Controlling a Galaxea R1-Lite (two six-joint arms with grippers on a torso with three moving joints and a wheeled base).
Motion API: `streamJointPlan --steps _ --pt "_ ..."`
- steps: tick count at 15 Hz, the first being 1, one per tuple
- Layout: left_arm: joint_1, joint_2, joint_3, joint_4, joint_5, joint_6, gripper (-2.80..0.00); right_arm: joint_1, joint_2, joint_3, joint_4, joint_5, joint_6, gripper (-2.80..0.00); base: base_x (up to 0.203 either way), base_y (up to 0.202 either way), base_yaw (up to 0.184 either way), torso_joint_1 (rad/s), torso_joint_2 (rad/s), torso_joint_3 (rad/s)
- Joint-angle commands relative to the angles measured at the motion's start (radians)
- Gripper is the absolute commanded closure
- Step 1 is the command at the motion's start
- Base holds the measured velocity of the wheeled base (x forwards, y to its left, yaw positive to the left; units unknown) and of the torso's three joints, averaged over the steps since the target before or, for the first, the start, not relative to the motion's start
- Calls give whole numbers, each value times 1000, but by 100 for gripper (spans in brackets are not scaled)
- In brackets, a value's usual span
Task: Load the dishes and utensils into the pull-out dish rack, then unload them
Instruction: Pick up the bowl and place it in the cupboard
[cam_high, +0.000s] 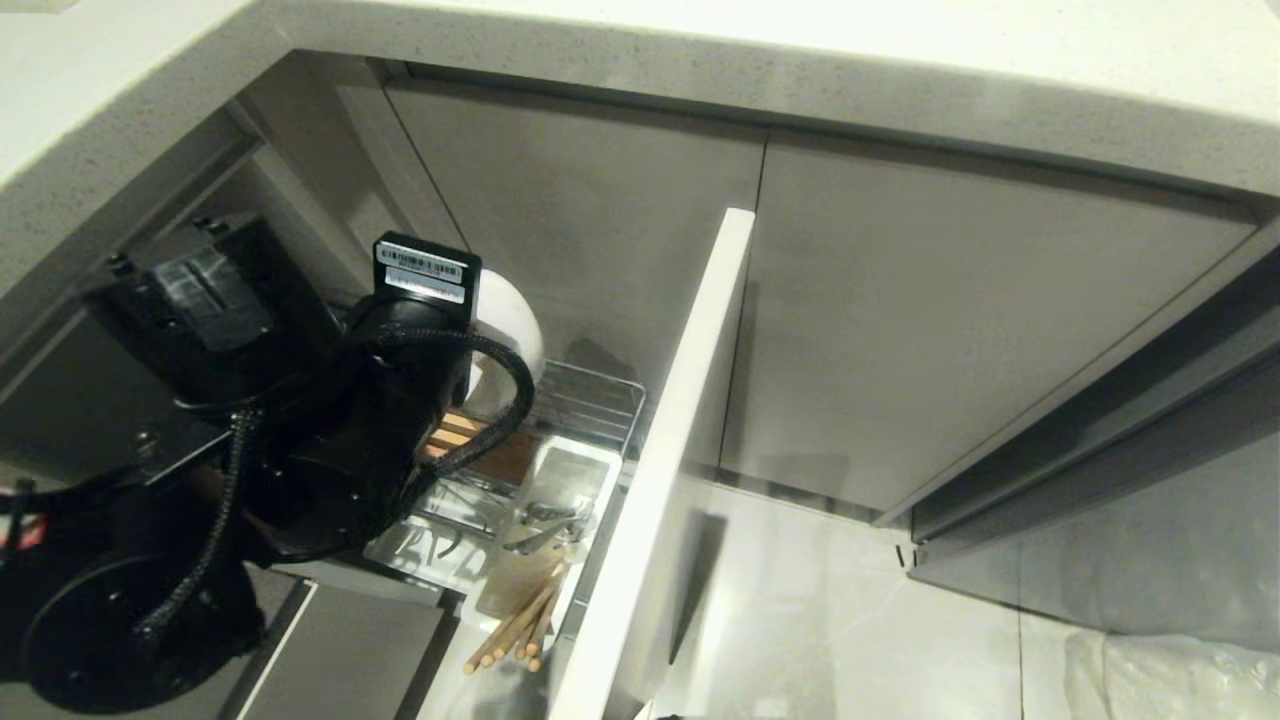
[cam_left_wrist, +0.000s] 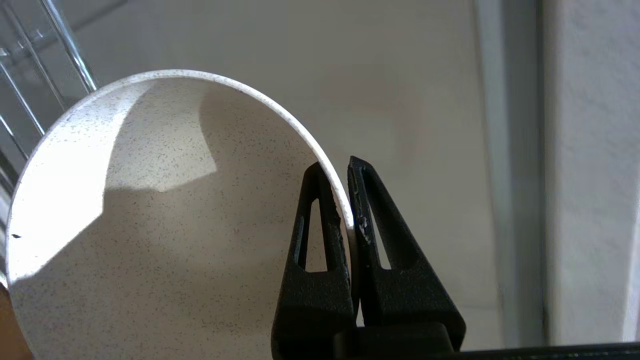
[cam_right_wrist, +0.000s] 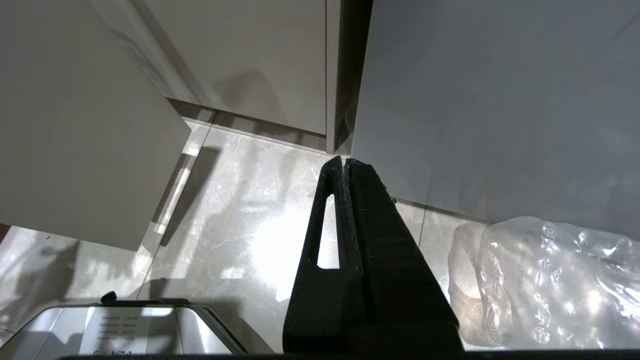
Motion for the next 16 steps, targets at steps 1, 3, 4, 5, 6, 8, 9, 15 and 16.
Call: streamJointPlan --steps 1,3,4,5,6,8,9,15,16 --pt "24 44 4 -27 3 -17 0 0 0 0 0 0 0 0 0 0 0 0 0 0" --pt "40 67 7 -77 0 -64 0 0 0 0 0 0 0 0 0 0 0 0 0 0" --pt "42 72 8 -80 0 -71 0 0 0 0 0 0 0 0 0 0 0 0 0 0" --pt "51 76 9 -80 -2 -83 0 0 0 0 0 0 0 0 0 0 0 0 0 0" --pt "56 81 11 -82 -7 -101 0 0 0 0 0 0 0 0 0 0 0 0 0 0" --pt "74 82 18 -81 -25 -153 0 0 0 0 0 0 0 0 0 0 0 0 0 0" --pt "90 84 20 -81 -44 -179 0 0 0 0 0 -1 0 0 0 0 0 0 0 0" --pt "127 117 46 -169 -92 -240 0 0 0 0 0 0 0 0 0 0 0 0 0 0" --pt "129 117 46 -171 -100 -242 0 0 0 0 0 -2 0 0 0 0 0 0 0 0"
